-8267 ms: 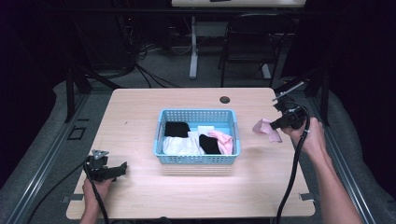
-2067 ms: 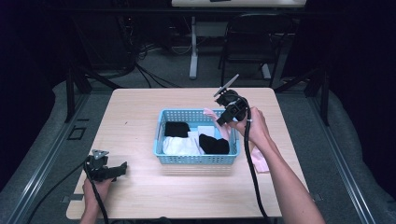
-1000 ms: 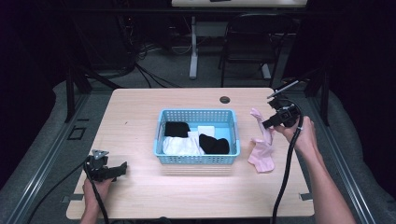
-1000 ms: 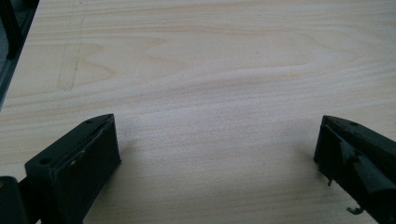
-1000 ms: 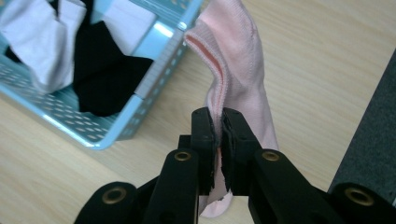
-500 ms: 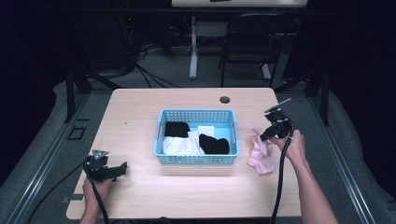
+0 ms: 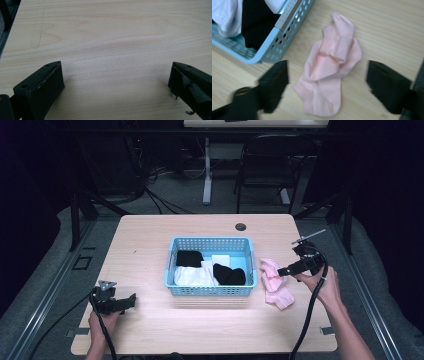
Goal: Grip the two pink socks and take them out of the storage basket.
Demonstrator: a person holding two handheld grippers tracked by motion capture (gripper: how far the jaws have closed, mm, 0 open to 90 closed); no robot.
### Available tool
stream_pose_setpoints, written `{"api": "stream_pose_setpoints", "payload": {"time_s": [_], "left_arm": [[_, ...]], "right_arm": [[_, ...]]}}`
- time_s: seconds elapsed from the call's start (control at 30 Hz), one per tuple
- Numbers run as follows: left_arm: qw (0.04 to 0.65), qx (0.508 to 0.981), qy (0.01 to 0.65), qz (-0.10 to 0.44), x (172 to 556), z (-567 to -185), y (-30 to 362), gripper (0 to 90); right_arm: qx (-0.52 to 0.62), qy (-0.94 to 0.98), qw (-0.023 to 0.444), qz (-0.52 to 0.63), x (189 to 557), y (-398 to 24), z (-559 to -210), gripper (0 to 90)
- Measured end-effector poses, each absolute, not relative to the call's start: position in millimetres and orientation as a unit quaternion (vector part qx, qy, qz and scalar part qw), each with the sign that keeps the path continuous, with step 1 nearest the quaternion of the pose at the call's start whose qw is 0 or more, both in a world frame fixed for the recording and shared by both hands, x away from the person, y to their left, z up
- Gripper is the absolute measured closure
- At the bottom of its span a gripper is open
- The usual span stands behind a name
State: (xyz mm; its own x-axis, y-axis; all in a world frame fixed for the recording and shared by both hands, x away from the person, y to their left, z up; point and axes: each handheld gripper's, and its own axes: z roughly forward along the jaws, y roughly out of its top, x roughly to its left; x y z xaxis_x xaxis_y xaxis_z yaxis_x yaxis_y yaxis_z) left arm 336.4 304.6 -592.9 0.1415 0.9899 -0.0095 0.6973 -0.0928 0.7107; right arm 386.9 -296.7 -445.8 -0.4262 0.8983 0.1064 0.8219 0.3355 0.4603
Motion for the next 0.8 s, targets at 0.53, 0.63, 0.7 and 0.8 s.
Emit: {"api": "stream_pose_setpoints", "payload": {"time_s": [0.53,0.63,0.7,0.8], "left_arm": [[0.294,0.696,0.606,0.249,336.5,-592.9,304.6,0.1],[0.294,0.696,0.606,0.249,336.4,-592.9,304.5,0.1],[0.293,0.696,0.607,0.249,336.4,-592.8,304.5,0.1],[0.293,0.696,0.607,0.249,336.4,-592.8,304.4,0.1]], "right_arm": [[0.543,0.806,0.087,0.219,314.0,-325.4,-492.1,3.3],[0.546,0.805,0.092,0.213,314.2,-328.2,-496.6,3.4],[0.552,0.802,0.083,0.211,314.0,-332.5,-501.9,3.9],[0.55,0.809,0.085,0.189,314.1,-334.8,-510.4,4.0]]}}
